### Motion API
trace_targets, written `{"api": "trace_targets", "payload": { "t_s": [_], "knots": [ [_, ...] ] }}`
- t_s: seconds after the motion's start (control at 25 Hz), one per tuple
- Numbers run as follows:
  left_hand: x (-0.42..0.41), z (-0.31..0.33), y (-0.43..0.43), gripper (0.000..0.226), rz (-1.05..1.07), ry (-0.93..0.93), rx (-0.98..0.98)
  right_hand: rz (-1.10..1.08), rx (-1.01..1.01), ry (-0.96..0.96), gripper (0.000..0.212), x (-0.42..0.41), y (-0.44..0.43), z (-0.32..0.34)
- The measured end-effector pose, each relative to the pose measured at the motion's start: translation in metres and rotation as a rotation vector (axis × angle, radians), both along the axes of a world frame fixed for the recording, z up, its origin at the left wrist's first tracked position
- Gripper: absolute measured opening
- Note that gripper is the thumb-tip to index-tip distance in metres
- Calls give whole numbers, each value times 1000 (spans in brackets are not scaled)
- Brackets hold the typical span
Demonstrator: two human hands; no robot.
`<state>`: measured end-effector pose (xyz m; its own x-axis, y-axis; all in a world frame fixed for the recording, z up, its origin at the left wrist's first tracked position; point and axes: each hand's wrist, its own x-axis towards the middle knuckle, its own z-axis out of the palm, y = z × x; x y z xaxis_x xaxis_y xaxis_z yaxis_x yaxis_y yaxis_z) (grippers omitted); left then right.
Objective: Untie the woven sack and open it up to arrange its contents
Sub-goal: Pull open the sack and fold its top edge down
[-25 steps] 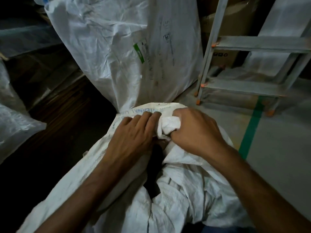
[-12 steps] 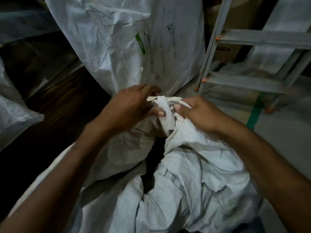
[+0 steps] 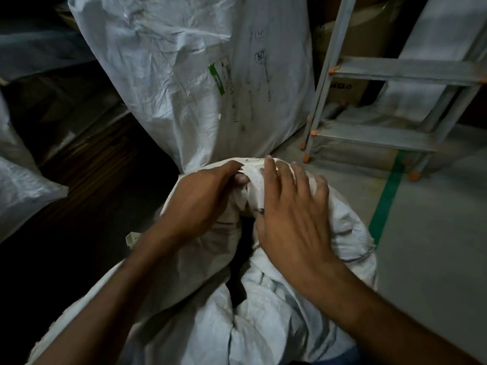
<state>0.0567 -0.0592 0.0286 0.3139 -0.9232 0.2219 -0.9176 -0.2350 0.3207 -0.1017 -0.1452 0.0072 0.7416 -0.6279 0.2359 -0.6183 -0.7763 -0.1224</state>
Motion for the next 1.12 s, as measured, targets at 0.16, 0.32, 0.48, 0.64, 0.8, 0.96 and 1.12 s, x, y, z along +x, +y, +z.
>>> {"api": "trace_targets", "payload": {
  "t_s": [0.16, 0.32, 0.48, 0.64, 0.8, 0.96, 1.12],
  "knots": [
    [3, -6, 5, 37, 133, -258, 67, -37, -79, 108, 30, 11, -22, -5],
    [-47, -28, 10, 76, 136, -419, 116, 2, 283, 223, 29, 13, -36, 15],
    [-38, -38, 0, 71, 165, -419, 242, -23, 409, 197, 38, 7, -52, 30],
    [-35, -21, -17, 60, 155, -485, 234, -33, -47, 65, 77, -8, -8, 5],
    [-25, -5, -15, 38, 97, -510, 271, -56, -58, 89, 83, -8, 11, -27],
    [-3, -9, -5, 36, 74, -349, 193, -13, -119, 174, 63, 7, -14, -24],
    [-16, -24, 4, 57, 135, -390, 137, 66, 76, 276, 55, 14, -24, -4]
  ]
}}
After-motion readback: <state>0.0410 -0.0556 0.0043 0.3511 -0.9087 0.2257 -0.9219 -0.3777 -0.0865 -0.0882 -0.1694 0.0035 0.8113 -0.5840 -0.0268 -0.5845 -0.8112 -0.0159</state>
